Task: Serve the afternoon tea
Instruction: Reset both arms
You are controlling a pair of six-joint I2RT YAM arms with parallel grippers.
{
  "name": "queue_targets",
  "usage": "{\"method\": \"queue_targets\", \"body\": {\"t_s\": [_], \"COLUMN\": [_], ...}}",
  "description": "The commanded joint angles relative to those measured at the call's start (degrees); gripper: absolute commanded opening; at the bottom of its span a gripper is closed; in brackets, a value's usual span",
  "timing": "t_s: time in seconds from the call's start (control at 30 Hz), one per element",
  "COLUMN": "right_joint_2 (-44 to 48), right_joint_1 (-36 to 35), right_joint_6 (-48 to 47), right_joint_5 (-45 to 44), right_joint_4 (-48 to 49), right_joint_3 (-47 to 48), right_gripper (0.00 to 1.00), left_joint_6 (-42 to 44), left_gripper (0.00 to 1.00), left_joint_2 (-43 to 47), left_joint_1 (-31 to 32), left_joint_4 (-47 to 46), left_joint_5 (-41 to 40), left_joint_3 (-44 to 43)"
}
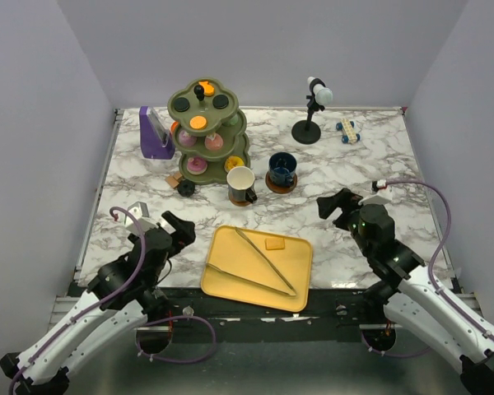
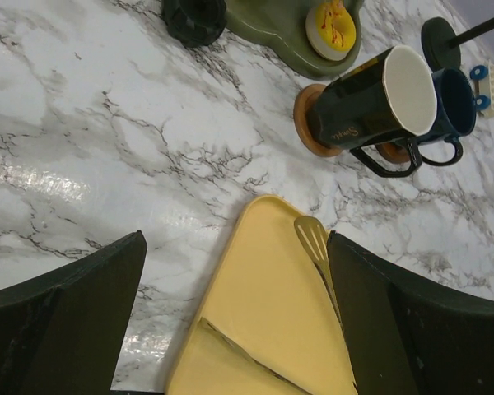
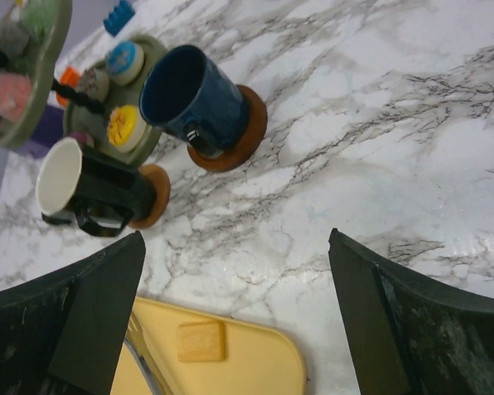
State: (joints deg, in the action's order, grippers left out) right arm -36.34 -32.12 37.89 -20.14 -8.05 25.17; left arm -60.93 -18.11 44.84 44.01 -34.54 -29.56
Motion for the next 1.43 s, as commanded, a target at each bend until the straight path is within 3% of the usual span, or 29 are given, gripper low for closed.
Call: {"method": "queue_targets", "body": {"t_s": [0.0, 0.13, 0.4, 0.47, 0.57, 0.77, 0.87, 1.03, 1.4], "right_joint_2": [0.7, 2.3, -3.6, -5.3, -6.5, -5.3, -3.8, -3.2, -12.6], "right_joint_1": [0.4, 0.4, 0.4, 0.4, 0.4, 0.4, 0.4, 0.4, 0.4], "right_joint_6": [11.9, 13.9, 15.9, 16.7, 16.0, 16.1, 15.4, 15.8, 10.6], "right_joint_5": [-10.3, -7.7, -4.3, -3.0, 0.5, 9.4, 7.3, -3.5, -3.2], "right_joint_4": [-0.2, 4.9, 8.6, 8.2, 8.8, 10.4, 8.8, 4.4, 2.4], "right_joint_3": [0.1, -2.4, -0.3, 0.8, 1.8, 2.4, 3.7, 5.1, 7.7], "right_gripper": [1.00, 1.00, 1.00, 1.00, 1.00, 1.00, 1.00, 1.00, 1.00], "left_joint_6": [-6.1, -16.0, -15.6, -14.2, -2.5, 0.4, 2.3, 3.4, 3.9], "left_gripper": [0.99, 0.99, 0.99, 0.99, 0.99, 0.99, 0.99, 0.99, 0.99], "left_joint_2": [-5.1, -12.7, -17.4, -18.7, -19.7, -19.9, -16.8, -13.7, -14.5], "left_joint_1": [-0.3, -0.3, -0.3, -0.4, -0.4, -0.4, -0.5, -1.2, -2.4], "left_joint_4": [2.0, 12.0, 11.3, 11.8, 8.1, 8.0, 5.0, 3.0, 1.8], "left_joint_5": [-5.9, -10.1, -11.7, -11.1, -8.4, -5.9, -4.0, -2.1, 1.7], "left_joint_3": [-3.3, -10.2, -13.4, -14.6, -16.0, -15.1, -12.0, -9.6, -9.1]}}
